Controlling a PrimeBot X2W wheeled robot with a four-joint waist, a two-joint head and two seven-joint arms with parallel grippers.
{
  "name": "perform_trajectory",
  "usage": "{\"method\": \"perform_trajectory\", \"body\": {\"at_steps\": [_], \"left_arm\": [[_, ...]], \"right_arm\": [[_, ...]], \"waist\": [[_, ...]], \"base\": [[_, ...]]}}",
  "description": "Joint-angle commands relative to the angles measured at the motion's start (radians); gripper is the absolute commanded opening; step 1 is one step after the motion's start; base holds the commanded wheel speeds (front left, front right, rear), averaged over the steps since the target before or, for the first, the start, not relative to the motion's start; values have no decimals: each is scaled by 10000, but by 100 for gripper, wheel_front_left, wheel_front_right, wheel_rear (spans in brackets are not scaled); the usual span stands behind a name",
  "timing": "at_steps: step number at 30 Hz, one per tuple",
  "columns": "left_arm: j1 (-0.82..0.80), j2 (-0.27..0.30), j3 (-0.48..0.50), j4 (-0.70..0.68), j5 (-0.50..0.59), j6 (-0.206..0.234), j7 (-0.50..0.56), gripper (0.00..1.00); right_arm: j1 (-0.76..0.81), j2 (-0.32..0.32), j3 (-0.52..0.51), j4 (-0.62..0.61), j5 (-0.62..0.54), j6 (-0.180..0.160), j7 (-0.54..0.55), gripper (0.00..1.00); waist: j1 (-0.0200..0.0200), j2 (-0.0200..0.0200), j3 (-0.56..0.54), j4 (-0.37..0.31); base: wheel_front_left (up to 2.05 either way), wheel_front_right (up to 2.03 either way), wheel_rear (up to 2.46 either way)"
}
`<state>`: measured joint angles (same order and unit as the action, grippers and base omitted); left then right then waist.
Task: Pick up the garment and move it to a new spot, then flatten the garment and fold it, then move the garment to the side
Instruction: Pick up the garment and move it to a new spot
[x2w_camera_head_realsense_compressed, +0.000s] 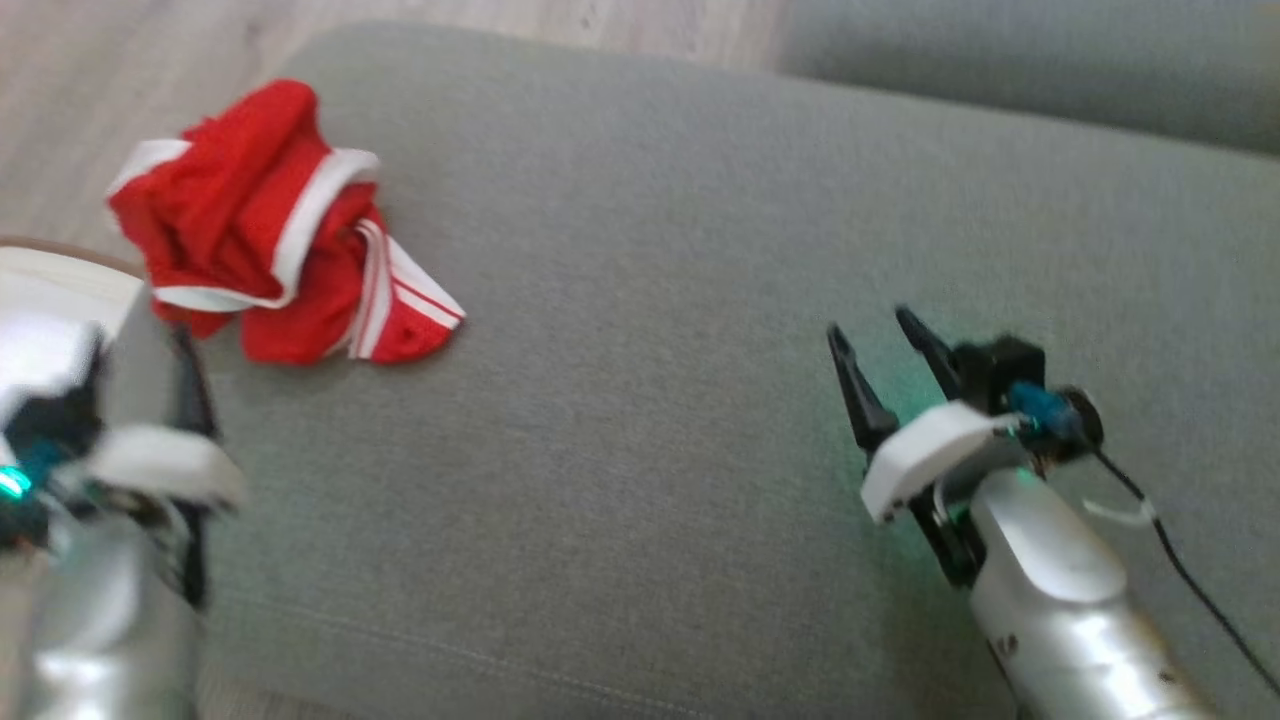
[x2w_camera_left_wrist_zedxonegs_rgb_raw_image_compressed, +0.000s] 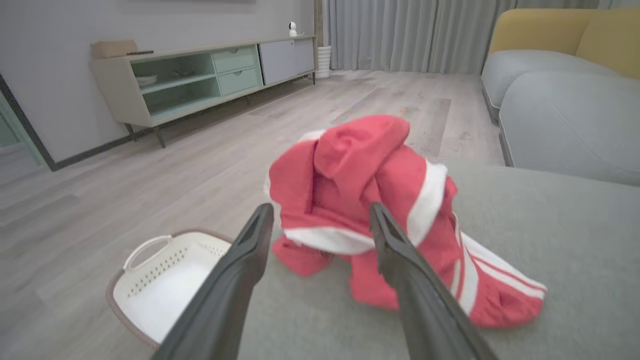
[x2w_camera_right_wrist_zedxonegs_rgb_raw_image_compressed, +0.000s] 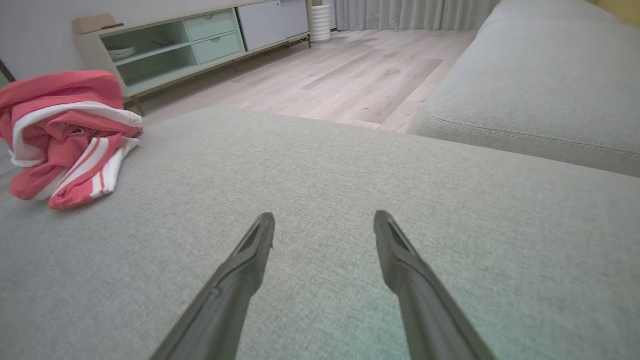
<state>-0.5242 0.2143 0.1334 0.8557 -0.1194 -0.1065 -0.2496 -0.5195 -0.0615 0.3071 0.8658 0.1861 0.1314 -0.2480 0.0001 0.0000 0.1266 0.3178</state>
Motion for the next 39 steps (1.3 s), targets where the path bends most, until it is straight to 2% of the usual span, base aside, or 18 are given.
{"method": "perform_trajectory", "body": {"at_steps": [1, 9, 17, 22, 23, 24, 25, 31, 34, 39], "left_arm": [[-526, 534, 349, -143, -73, -55, -122, 100], [-2165, 1876, 268, 1072, -507, -223, -122, 100], [-2751, 2166, -651, 1572, -1903, -238, -122, 100], [-2929, 2487, -1284, 2355, -2814, -240, 81, 100], [-2966, 2511, -1365, 2462, -2913, -240, 110, 91], [-3001, 2530, -1497, 2510, -2973, -240, 111, 19], [-3041, 2558, -1597, 2523, -3052, -240, 93, 0], [-3402, 2891, -2088, 1901, -2935, -240, -98, 0], [-3626, 2905, -2299, 625, -2790, -241, -115, 0], [-3575, 2463, -2973, -1568, -2753, -241, -119, 0]], "right_arm": [[-573, 57, 260, -381, 18, -7, -138, 100], [-1120, -244, 832, -921, 162, -7, -138, 100], [-1244, -474, 838, -1302, 275, -7, -138, 100], [-1257, -472, 799, -1430, 255, -7, -138, 100], [-1257, -466, 779, -1432, 260, -7, -138, 100], [-1259, -457, 767, -1432, 261, -7, -138, 100], [-1261, -448, 753, -1435, 256, -7, -138, 100], [-1149, -341, 597, -1509, 266, -7, -138, 100], [-998, -232, 446, -1642, 300, -7, -138, 100], [-698, -41, 356, -1824, 413, -7, -138, 100]], "waist": [[-1, 0, 547, -422], [-1, 0, 1835, -1238], [-1, 0, 2598, -1603], [-1, 0, 2824, -1729], [-1, 0, 2837, -1744], [-1, 0, 2842, -1757], [-1, 0, 2838, -1767], [-1, 0, 2591, -1859], [-1, 0, 2320, -1994], [-1, 0, 1758, -2516]], "base": [[0, 0, 0], [0, 0, 0], [0, 0, 0], [0, 0, 0], [0, 0, 0], [0, 0, 0], [0, 0, 0], [0, 0, 0], [0, 0, 0], [0, 0, 0]]}}
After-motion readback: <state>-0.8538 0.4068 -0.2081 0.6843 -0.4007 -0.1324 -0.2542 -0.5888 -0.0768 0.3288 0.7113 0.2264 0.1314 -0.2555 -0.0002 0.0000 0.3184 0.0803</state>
